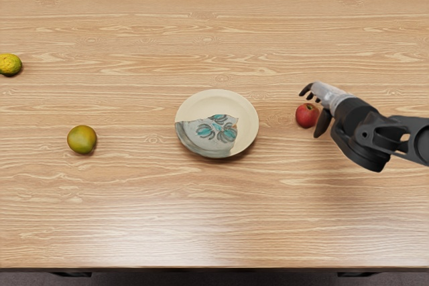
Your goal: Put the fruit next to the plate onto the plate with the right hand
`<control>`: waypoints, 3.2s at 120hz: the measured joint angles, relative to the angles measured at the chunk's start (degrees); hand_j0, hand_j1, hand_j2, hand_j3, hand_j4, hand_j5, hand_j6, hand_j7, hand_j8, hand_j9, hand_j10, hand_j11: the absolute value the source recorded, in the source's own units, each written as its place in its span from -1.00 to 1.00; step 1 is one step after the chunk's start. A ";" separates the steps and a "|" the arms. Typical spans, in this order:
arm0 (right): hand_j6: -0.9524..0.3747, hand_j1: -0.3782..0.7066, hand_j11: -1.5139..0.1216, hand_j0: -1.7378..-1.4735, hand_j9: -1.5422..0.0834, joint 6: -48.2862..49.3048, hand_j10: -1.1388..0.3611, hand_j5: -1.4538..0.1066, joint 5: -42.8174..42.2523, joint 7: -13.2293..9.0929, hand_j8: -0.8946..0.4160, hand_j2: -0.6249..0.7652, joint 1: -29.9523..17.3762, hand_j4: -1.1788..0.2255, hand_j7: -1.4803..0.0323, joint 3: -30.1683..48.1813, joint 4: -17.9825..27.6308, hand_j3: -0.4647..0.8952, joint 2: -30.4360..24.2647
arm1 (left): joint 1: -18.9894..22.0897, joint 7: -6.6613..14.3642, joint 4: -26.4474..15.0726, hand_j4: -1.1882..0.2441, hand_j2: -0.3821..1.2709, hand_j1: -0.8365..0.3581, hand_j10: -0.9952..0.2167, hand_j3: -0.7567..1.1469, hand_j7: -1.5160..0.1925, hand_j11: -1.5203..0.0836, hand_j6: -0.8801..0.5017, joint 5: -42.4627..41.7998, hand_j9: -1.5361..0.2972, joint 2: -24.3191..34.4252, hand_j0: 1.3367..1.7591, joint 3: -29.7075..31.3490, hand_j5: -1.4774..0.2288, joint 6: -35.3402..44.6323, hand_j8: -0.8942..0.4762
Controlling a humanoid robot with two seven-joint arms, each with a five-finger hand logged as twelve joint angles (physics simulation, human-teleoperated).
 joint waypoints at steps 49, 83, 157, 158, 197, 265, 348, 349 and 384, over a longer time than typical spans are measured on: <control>-0.10 -0.17 0.29 -0.40 0.34 -0.01 0.05 0.28 -0.24 0.00 -0.17 -0.20 -0.27 0.18 0.35 0.07 -0.08 -0.32 0.04 | 0.00 0.00 0.00 0.66 -0.54 0.98 0.64 -0.21 0.77 0.90 0.27 0.00 0.68 0.00 0.52 0.00 0.73 0.00 0.30; -0.12 -0.14 0.27 -0.40 0.31 0.05 0.03 0.26 0.54 0.00 -0.19 -0.20 0.30 0.16 0.33 0.16 -0.01 -0.32 1.69 | 0.00 0.00 0.00 0.66 -0.54 0.98 0.64 -0.21 0.77 0.90 0.27 0.00 0.68 0.00 0.52 0.00 0.73 0.00 0.30; -0.17 -0.07 0.22 -0.40 0.26 -0.02 -0.02 0.21 0.53 0.00 -0.19 -0.21 -0.21 0.10 0.27 0.13 -0.07 -0.32 1.34 | 0.00 0.00 0.00 0.66 -0.54 0.98 0.64 -0.21 0.77 0.90 0.27 0.00 0.68 0.00 0.52 0.00 0.73 0.00 0.30; -0.18 -0.07 0.21 -0.40 0.26 -0.02 -0.02 0.20 0.53 0.00 -0.19 -0.21 -0.22 0.10 0.27 0.13 -0.07 -0.32 1.33 | 0.00 0.00 0.00 0.66 -0.54 0.98 0.64 -0.21 0.77 0.90 0.27 0.00 0.68 0.00 0.52 0.00 0.73 0.00 0.30; -0.25 0.05 0.13 -0.40 0.17 0.00 -0.10 0.11 0.37 0.00 -0.29 -0.22 -0.44 0.02 0.17 0.02 -0.15 -0.32 1.20 | 0.00 0.00 0.00 0.66 -0.54 0.98 0.64 -0.21 0.77 0.90 0.27 0.00 0.68 0.00 0.52 0.00 0.73 0.00 0.30; -0.16 0.10 -0.02 -0.35 0.03 -0.50 -0.19 -0.03 -0.30 0.00 -0.23 -0.19 -1.10 -0.09 0.04 0.13 -0.08 -0.32 1.11 | 0.00 0.00 0.00 0.66 -0.54 0.98 0.64 -0.21 0.77 0.90 0.27 0.00 0.68 0.00 0.52 0.00 0.73 0.00 0.30; -0.23 0.13 -0.05 -0.38 -0.01 -1.64 -0.22 -0.08 -0.26 0.02 -0.31 0.02 -1.17 -0.11 0.00 0.23 0.31 -0.32 0.52 | 0.07 0.00 0.00 0.66 -0.54 0.98 0.64 -0.21 0.77 0.90 0.27 0.00 0.68 0.00 0.52 0.00 0.73 0.00 0.30; -0.23 0.13 -0.05 -0.38 -0.01 -1.65 -0.22 -0.08 -0.26 0.02 -0.31 0.02 -1.17 -0.11 0.00 0.25 0.37 -0.32 0.46 | 0.04 0.00 0.00 0.66 -0.54 0.98 0.64 -0.21 0.77 0.90 0.27 0.00 0.68 0.00 0.52 0.00 0.73 0.00 0.30; -0.25 0.13 -0.07 -0.39 -0.03 -1.60 -0.24 -0.10 0.01 0.02 -0.34 0.09 -0.43 -0.13 -0.03 1.23 3.76 -0.32 -1.87 | 0.00 0.00 0.00 0.66 -0.54 0.98 0.64 -0.21 0.77 0.90 0.27 0.00 0.68 0.00 0.52 0.00 0.73 0.00 0.30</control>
